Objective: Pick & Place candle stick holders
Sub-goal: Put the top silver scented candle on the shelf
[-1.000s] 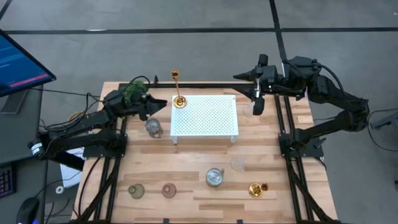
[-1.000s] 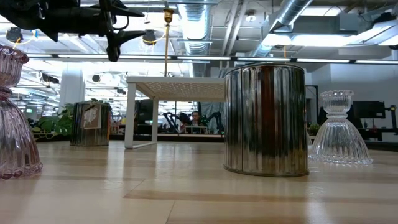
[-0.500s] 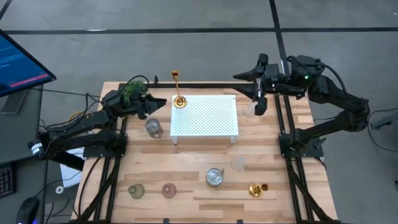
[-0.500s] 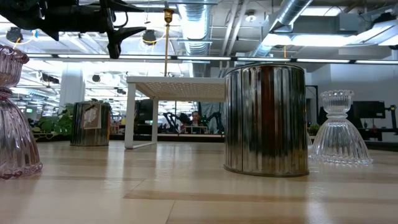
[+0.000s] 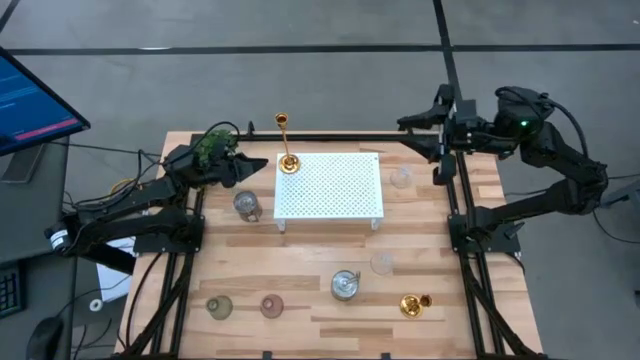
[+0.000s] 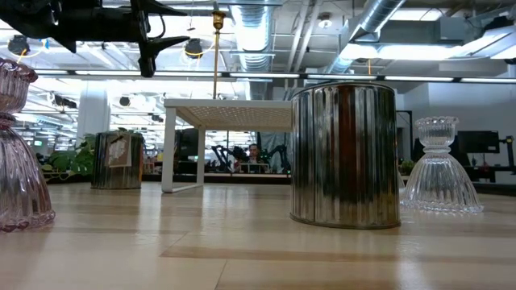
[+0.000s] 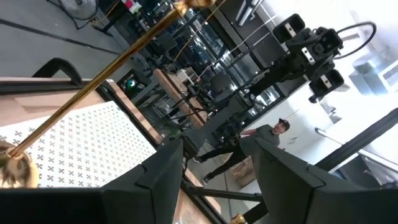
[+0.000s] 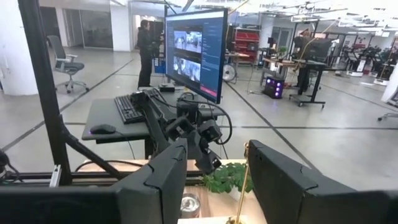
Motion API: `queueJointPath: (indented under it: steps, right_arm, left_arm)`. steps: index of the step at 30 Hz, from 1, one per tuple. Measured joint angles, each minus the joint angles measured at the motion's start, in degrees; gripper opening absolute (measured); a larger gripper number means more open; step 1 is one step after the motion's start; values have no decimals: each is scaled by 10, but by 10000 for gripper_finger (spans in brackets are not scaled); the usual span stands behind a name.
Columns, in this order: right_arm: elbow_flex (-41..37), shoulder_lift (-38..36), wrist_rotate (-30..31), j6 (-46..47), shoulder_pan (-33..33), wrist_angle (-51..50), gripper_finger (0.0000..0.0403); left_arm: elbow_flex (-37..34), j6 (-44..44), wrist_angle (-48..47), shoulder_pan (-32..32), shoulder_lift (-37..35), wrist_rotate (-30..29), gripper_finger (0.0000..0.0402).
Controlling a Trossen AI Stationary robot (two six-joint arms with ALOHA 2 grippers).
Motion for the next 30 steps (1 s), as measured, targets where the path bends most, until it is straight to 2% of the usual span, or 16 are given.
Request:
queueJointPath:
  steps: [7,18,24,30]
  right_arm:
    - [0,-9,0,7,0,-34,161]
    - [0,-8,0,11,0,-55,161]
    - [0,-8,0,11,0,-62,161]
    - [0,-8,0,9,0,-62,161]
  left_arm:
    - [0,-9,-17,0,33,-15,191]
    - [37,-106,-18,0,50,163,187]
    - [53,-159,-22,0,50,208,150]
    - [65,-202,-23,0,50,223,102]
